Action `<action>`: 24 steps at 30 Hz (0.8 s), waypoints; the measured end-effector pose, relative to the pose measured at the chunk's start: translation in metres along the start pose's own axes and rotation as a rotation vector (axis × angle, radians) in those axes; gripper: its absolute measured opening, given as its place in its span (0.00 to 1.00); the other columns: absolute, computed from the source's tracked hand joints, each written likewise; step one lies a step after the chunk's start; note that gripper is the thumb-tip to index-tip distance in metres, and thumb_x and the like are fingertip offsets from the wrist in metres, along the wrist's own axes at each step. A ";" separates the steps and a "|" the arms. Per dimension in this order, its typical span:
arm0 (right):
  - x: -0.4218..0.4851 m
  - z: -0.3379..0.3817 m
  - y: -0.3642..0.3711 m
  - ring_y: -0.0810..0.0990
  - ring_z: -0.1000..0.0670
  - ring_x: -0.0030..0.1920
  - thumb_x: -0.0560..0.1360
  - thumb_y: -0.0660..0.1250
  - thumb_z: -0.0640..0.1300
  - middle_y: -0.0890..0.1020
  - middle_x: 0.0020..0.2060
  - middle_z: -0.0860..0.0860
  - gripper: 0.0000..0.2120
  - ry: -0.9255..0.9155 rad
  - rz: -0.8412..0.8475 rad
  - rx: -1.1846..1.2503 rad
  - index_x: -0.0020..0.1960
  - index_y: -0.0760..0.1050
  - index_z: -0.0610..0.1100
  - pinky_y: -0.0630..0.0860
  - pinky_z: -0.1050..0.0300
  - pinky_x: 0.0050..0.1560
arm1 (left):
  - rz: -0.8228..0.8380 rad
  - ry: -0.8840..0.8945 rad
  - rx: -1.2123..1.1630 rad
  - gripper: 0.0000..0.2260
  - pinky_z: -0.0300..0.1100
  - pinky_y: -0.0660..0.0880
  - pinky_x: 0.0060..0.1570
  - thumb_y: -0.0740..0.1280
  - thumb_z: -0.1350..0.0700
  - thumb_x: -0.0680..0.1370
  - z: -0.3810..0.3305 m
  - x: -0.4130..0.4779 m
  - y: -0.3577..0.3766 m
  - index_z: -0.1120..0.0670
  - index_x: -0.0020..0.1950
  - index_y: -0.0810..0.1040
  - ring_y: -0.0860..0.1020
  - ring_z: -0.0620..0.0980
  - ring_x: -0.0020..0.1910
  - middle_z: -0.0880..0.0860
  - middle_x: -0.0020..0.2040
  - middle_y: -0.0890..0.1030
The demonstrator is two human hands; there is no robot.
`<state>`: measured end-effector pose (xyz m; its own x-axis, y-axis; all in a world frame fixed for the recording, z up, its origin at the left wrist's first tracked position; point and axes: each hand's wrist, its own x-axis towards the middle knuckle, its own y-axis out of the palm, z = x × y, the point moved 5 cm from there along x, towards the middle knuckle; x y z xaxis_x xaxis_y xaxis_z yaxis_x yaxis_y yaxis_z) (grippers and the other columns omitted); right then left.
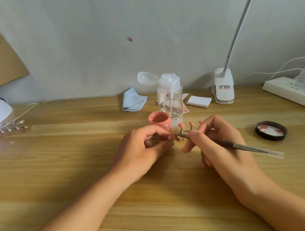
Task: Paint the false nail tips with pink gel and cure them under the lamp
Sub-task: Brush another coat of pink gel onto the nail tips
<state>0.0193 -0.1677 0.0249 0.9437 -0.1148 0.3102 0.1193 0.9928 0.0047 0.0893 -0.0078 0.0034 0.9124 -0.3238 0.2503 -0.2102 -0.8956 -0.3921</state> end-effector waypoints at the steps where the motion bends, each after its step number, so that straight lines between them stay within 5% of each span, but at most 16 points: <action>1: 0.000 0.000 0.000 0.72 0.59 0.26 0.78 0.65 0.38 0.84 0.34 0.44 0.08 0.000 -0.005 -0.004 0.42 0.68 0.40 0.69 0.61 0.28 | 0.003 -0.001 -0.002 0.06 0.53 0.75 0.46 0.76 0.57 0.74 0.000 0.000 0.000 0.45 0.46 0.84 0.77 0.60 0.38 0.45 0.44 0.86; 5: 0.000 -0.002 -0.001 0.70 0.57 0.26 0.78 0.65 0.37 0.84 0.33 0.44 0.08 0.006 0.004 -0.022 0.42 0.68 0.40 0.68 0.58 0.29 | 0.010 0.001 -0.019 0.06 0.41 0.70 0.41 0.75 0.56 0.74 0.000 -0.001 -0.001 0.44 0.45 0.84 0.75 0.42 0.35 0.44 0.42 0.85; 10: 0.000 -0.002 -0.002 0.70 0.58 0.25 0.78 0.65 0.36 0.84 0.33 0.44 0.09 0.007 -0.016 -0.005 0.42 0.67 0.41 0.68 0.62 0.28 | 0.004 -0.003 -0.019 0.03 0.43 0.67 0.42 0.75 0.56 0.74 -0.001 -0.001 -0.002 0.47 0.45 0.84 0.70 0.49 0.36 0.46 0.43 0.86; 16: 0.000 -0.001 -0.001 0.71 0.58 0.25 0.77 0.65 0.35 0.84 0.32 0.44 0.08 0.016 -0.002 -0.004 0.41 0.68 0.41 0.69 0.61 0.28 | -0.005 0.013 -0.013 0.04 0.26 0.64 0.31 0.76 0.57 0.74 -0.003 -0.002 -0.002 0.49 0.45 0.84 0.71 0.35 0.27 0.41 0.38 0.83; 24: 0.000 0.001 -0.001 0.70 0.57 0.25 0.78 0.65 0.36 0.84 0.33 0.44 0.09 -0.008 0.001 -0.008 0.42 0.68 0.41 0.67 0.61 0.28 | -0.014 -0.006 0.027 0.05 0.40 0.64 0.36 0.76 0.56 0.74 -0.003 -0.002 -0.003 0.45 0.43 0.84 0.68 0.46 0.32 0.44 0.41 0.84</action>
<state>0.0187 -0.1682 0.0255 0.9414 -0.1135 0.3177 0.1209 0.9927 -0.0037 0.0871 -0.0055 0.0065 0.9172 -0.3095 0.2508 -0.1880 -0.8913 -0.4125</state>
